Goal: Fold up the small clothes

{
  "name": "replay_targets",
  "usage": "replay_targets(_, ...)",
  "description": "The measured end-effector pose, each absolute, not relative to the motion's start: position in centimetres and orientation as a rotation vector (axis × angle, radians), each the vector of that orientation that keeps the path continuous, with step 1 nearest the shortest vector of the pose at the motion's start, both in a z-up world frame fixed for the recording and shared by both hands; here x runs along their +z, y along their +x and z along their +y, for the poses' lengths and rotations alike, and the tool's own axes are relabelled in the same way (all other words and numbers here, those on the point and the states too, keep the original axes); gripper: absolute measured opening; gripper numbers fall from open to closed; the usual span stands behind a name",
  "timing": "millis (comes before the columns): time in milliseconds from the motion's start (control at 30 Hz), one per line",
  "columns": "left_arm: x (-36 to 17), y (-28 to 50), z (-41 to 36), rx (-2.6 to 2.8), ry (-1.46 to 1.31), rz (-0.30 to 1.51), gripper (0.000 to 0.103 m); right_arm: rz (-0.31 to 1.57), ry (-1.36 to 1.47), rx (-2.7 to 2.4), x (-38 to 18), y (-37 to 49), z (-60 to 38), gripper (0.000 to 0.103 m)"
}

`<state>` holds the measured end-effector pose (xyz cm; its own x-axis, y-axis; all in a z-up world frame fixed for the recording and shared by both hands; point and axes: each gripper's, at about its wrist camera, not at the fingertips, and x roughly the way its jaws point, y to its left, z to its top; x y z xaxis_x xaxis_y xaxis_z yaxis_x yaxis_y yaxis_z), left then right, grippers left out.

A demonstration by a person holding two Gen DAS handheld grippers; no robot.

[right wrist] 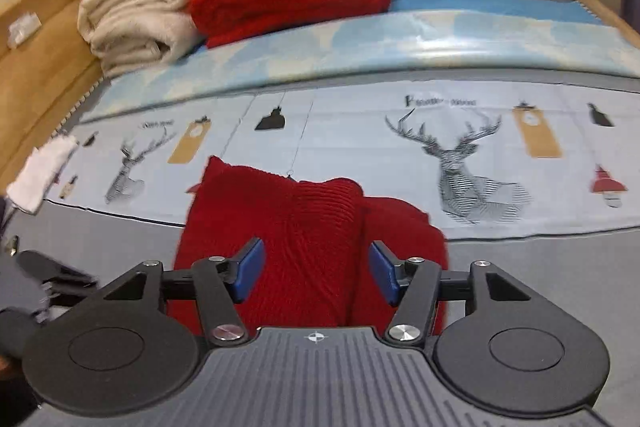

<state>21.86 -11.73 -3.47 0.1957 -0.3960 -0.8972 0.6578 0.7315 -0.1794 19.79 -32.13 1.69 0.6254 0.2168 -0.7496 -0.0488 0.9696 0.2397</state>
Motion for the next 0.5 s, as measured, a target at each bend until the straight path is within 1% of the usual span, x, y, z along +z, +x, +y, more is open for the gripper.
replay_targets(67,-3.1,22.4,-11.5,-0.741,0.244,1.146,0.043,0.943,0.195,0.092,0.0,21.4,-31.9,0.061)
replay_targets(167,-2.3,23.0,-11.6,-0.737,0.224,1.114,0.044,0.965,0.253,0.094,-1.2,23.7,-32.3,0.062)
replay_targets(200,-2.1,23.2,-11.8,-0.739,0.218,1.106,0.044,0.971,0.262,0.096,-1.5,24.3,-32.3,0.063)
replay_targets(267,-1.8,23.4,-12.2,-0.744,0.211,1.096,0.044,1.003,0.263,0.072,-2.7,25.4,-32.4,0.069)
replay_targets(333,-1.8,23.6,-12.8,-0.747,0.212,1.096,0.044,1.059,0.283,0.060,-4.0,26.5,-32.2,0.068)
replay_targets(367,-1.8,23.7,-13.0,-0.748,0.217,1.095,0.044,1.065,0.302,0.066,-4.1,26.5,-32.2,0.059)
replay_targets(400,-1.9,23.7,-13.2,-0.751,0.222,1.093,0.044,1.058,0.318,0.089,-4.0,26.6,-32.0,0.048)
replay_targets(433,-1.9,23.7,-13.4,-0.753,0.227,1.092,0.043,1.045,0.321,0.101,-3.8,26.5,-31.9,0.025)
replay_targets(467,-1.9,23.7,-13.5,-0.753,0.232,1.091,0.044,1.023,0.316,0.099,-3.4,26.3,-31.8,0.017)
replay_targets(500,-1.9,23.7,-13.5,-0.754,0.234,1.088,0.044,1.001,0.323,0.095,-3.0,26.1,-31.9,0.016)
